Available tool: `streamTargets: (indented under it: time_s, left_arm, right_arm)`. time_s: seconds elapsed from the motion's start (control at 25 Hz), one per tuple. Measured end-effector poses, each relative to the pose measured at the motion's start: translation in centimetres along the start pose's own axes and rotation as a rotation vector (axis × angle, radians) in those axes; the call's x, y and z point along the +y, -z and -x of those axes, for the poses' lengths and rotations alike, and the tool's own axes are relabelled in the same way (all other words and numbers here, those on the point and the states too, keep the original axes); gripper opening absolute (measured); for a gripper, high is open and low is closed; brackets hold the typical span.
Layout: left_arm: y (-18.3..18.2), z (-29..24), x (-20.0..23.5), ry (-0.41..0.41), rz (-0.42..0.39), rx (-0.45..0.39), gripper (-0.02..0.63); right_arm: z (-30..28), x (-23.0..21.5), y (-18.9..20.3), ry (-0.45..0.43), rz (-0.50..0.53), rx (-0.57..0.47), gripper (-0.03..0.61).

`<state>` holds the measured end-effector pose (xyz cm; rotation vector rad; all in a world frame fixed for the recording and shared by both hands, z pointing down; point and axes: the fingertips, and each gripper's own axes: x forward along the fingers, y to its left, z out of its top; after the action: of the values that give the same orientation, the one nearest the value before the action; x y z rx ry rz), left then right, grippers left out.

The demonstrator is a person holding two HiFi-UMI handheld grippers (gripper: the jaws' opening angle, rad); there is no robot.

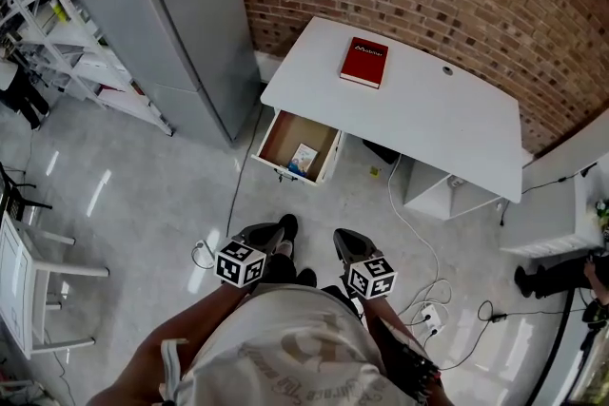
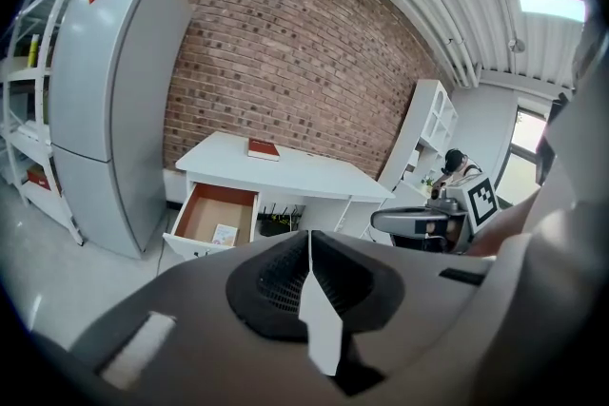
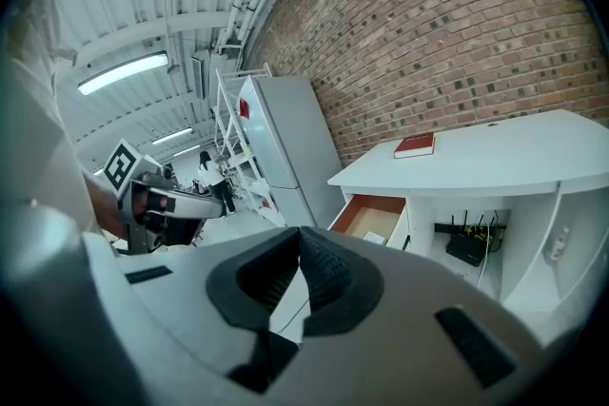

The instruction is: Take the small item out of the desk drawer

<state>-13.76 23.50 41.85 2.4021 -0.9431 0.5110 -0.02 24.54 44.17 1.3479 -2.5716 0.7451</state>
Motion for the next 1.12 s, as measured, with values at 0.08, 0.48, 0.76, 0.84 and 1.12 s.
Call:
streamTargets:
  time_s: [0.08,0.48,0.76,0.84,1.12]
  left_arm:
    - [-0.4,-0.5,-0.1,0.013,-0.008,0.000,0.014]
    - [-1.0,-2.7,1.7,0.029,0.037,0.000,0.013]
    - [-1.3,-4.1,3.6,0.041,0.070,0.016,0.014]
    - [-1.7,-4.6,4.5,0.037,0.082,0.016,0.014]
    - [-4.0,-7.1,6.6,0.052,0.071,0.020,0.014]
  right_arm:
    - [-0.1,-0.2,0.1,0.004,-0.003,0.001,0.006]
    - [-1.3,-1.8,-0.4,0.025,0.008,0.048,0.006]
    - [-3.5,-2.8,-1.1,0.035,0.012,0.081,0.006]
    - [-4.1,-3.0,-1.0,0.034,0.009,0.096,0.006]
    - [-6.5,-4.8,-2.5,0.046,-0.001,0.108,0.006]
